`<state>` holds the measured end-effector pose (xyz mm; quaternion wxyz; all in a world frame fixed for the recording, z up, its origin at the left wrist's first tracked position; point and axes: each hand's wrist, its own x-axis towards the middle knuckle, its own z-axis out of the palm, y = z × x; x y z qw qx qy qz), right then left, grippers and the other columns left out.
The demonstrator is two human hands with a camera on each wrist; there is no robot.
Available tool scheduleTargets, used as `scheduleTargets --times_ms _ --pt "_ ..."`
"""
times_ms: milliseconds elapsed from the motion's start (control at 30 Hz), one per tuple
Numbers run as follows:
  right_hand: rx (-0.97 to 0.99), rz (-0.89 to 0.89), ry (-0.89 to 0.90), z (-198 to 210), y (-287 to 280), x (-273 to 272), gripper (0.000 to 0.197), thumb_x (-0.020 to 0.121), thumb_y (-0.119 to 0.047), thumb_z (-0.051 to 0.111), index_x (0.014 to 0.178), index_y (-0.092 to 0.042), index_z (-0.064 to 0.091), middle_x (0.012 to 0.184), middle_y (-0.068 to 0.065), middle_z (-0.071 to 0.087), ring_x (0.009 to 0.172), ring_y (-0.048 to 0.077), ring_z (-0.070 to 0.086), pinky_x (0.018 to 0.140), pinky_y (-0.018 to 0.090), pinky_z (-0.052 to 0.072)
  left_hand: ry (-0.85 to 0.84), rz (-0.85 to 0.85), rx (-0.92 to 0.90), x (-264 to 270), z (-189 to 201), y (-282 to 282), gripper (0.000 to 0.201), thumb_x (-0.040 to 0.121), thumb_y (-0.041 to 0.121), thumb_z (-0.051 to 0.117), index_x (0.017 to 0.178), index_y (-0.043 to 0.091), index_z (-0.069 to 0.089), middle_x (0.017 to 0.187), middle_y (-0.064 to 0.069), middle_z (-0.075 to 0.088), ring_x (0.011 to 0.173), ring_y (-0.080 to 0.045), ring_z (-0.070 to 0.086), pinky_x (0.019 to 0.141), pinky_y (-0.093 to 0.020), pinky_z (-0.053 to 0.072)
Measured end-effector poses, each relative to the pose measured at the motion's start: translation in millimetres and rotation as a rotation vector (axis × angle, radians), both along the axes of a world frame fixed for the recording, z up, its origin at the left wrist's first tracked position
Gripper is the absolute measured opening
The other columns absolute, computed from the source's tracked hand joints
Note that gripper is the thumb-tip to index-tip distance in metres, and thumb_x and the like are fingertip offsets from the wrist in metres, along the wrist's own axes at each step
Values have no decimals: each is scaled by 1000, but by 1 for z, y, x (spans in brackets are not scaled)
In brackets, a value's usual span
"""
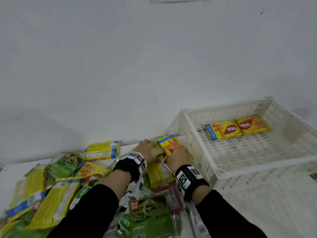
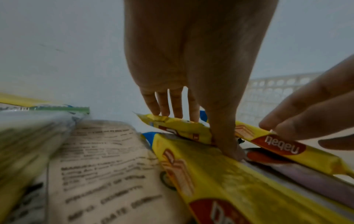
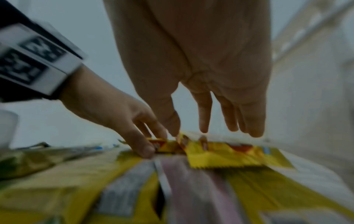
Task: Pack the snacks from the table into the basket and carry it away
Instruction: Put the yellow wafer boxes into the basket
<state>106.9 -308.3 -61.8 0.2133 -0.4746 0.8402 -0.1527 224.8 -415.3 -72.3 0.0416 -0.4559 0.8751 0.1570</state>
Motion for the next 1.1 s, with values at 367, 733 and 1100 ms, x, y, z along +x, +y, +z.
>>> scheduleTargets --times_ms 367,733,1100 --pt "-69 -140 -49 7 -17 -12 78 75 -60 65 131 -12 38 131 18 47 123 38 40 100 43 35 319 -47 -205 55 32 -34 28 98 26 46 122 15 57 112 -7 65 103 -26 61 83 -33 46" --pt "-353 20 -177 174 -5 -66 66 77 -42 68 129 -21 34 108 7 40 117 31 37 85 32 31 983 2 -56 1 147 -8 25 101 19 45 120 23 59 97 0 67 81 4 63 71 -11 48" --pt "-153 71 -93 196 45 -307 81 67 -16 82 128 -25 28 111 12 61 96 30 63 86 47 53 917 -11 252 -182 191 31 46 79 23 77 120 35 59 122 -5 56 95 -9 63 58 -20 54"
